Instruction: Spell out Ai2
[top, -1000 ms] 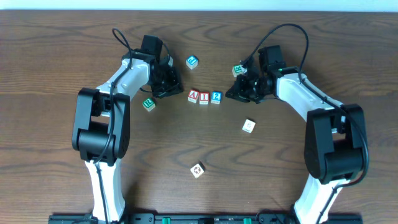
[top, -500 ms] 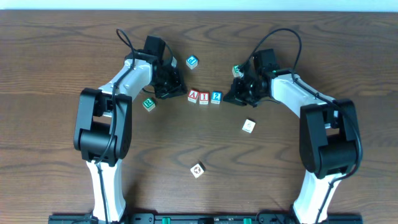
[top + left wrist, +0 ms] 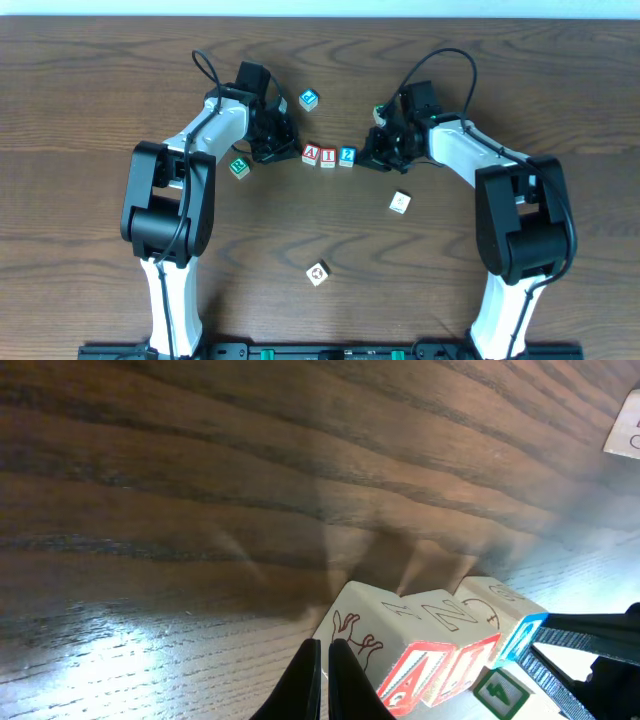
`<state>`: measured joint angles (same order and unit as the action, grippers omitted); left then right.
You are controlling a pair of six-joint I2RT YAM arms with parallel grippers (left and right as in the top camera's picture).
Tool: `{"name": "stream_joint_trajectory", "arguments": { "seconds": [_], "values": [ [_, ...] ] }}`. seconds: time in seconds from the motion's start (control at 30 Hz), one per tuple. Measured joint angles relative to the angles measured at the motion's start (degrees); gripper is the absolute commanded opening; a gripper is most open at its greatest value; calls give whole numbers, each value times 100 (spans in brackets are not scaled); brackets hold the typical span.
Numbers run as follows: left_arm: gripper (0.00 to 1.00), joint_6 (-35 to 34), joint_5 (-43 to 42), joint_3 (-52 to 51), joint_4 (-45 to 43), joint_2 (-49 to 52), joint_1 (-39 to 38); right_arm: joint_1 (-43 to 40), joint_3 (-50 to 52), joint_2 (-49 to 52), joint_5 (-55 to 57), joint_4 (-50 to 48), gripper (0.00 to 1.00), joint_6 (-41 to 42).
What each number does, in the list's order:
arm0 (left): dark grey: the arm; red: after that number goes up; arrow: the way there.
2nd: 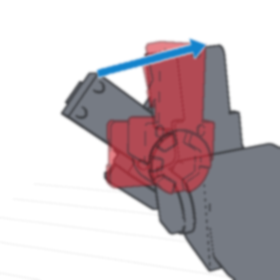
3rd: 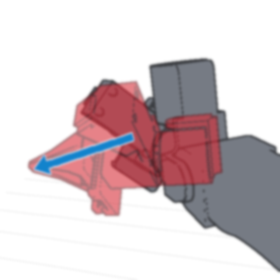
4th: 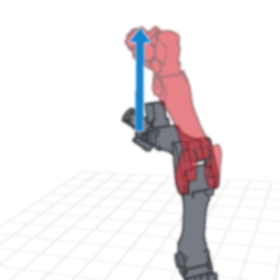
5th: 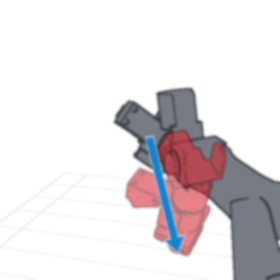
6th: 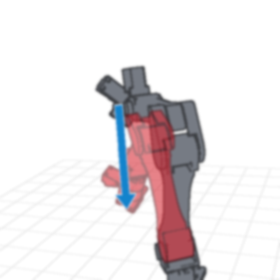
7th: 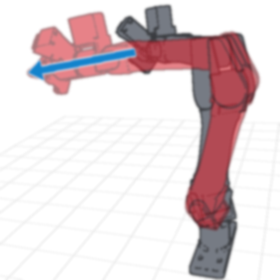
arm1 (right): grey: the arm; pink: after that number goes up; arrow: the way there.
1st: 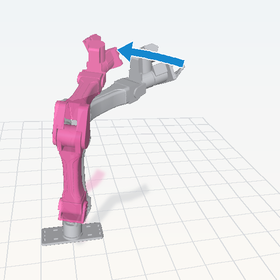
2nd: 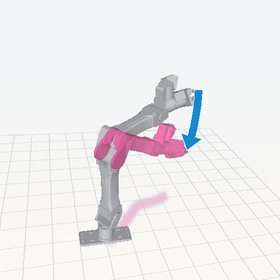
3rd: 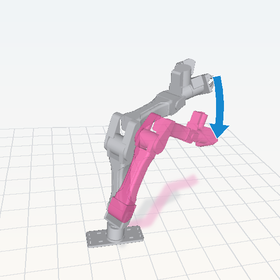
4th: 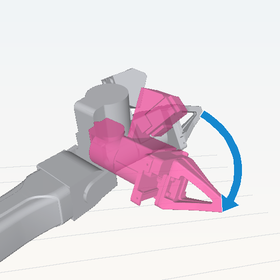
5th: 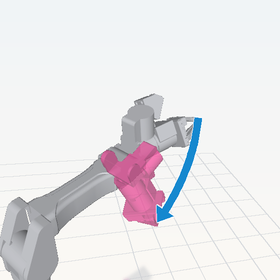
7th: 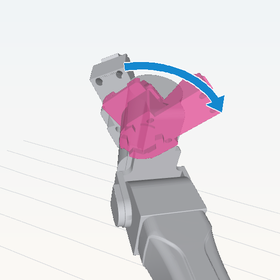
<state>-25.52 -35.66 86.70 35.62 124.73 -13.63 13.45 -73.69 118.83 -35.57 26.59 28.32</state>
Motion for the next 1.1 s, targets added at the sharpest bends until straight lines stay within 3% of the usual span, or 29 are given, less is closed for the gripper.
{"name": "stream_joint_trajectory", "arguments": {
  "seconds": [1.1],
  "values": [
    [6,-15,0,0,-31,0,-118,11,0,0,-2,-358,1,127]
  ]
}}
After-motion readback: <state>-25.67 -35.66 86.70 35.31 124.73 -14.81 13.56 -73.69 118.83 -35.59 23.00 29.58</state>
